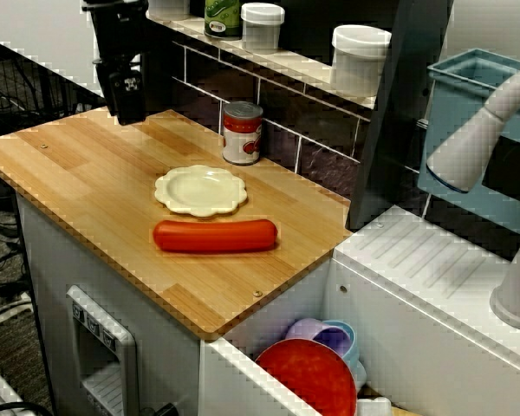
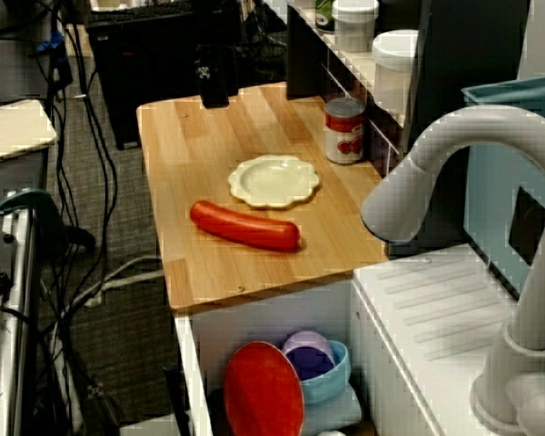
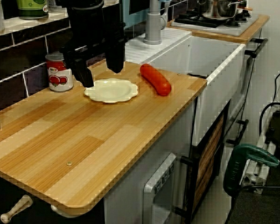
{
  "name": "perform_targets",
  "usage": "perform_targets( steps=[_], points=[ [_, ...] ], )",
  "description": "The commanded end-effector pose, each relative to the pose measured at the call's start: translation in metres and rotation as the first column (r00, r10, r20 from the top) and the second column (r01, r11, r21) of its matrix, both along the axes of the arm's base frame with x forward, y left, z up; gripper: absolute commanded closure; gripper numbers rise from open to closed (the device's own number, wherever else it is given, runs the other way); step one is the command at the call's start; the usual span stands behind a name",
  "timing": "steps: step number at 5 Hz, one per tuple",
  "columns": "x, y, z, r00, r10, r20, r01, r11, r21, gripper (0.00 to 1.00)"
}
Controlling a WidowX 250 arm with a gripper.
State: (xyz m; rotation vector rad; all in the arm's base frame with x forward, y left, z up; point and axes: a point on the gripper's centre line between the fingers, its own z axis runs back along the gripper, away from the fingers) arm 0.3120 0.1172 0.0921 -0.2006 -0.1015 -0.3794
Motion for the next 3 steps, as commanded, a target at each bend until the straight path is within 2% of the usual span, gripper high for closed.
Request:
perform_targets(
  steps=[1, 2, 3],
  points=[
    [0.000, -0.007, 0.017, 0.995, -0.094, 0.024, 0.093, 0.995, 0.023, 0.00],
    [0.012, -0.013, 0.007, 0.991, -0.133, 0.005, 0.133, 0.991, 0.018, 0.00],
    [0.026, -0.019, 0.012, 0.981, -0.195, -0.022, 0.195, 0.981, -0.020, 0.00]
  ],
)
